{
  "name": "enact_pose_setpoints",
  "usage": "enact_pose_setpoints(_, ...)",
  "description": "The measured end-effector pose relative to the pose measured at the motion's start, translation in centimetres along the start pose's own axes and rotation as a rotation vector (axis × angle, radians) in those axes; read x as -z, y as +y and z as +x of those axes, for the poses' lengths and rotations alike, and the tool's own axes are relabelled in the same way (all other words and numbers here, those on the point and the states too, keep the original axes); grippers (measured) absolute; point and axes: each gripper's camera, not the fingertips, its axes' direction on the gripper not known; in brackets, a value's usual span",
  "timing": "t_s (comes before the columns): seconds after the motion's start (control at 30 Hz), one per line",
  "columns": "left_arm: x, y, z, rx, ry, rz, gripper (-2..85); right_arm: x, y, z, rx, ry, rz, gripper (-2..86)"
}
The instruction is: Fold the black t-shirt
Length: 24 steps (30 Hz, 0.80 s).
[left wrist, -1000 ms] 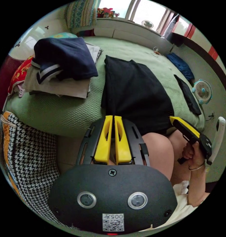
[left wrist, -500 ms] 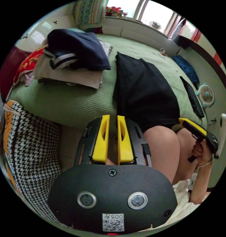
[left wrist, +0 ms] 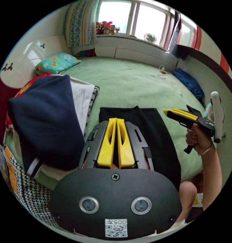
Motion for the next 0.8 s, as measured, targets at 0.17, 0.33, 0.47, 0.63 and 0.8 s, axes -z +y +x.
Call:
enact_pose_setpoints(0.17, -3.7, -0.5, -1.3, 0.035, 0.012, -0.045, -0.2, -4.9, -1.9, -0.4, 0.091, 0.057, -0.140, 3.5)
enact_pose_setpoints(0.33, -4.1, -0.8, -2.4, 0.035, 0.051, -0.022, -0.2, -3.5, -3.3, 0.4, 0.127, 0.043, -0.090, -1.4)
enact_pose_setpoints(0.47, -5.1, -2.9, -1.6, 0.005, 0.019, -0.046, -0.3, -4.5, -3.9, -0.8, 0.136, 0.202, -0.030, -1.6)
enact_pose_setpoints(0.63, -3.2, -2.3, -1.6, -0.019, 0.033, -0.061, -0.4, -5.3, -3.8, -0.4, 0.106, 0.220, -0.084, -1.2)
enact_pose_setpoints(0.8, 2.1, 3.1, 0.0, -0.076, 0.117, -0.002, -0.5, 3.1, 2.6, 0.1, 0.096, 0.055, 0.021, -1.2)
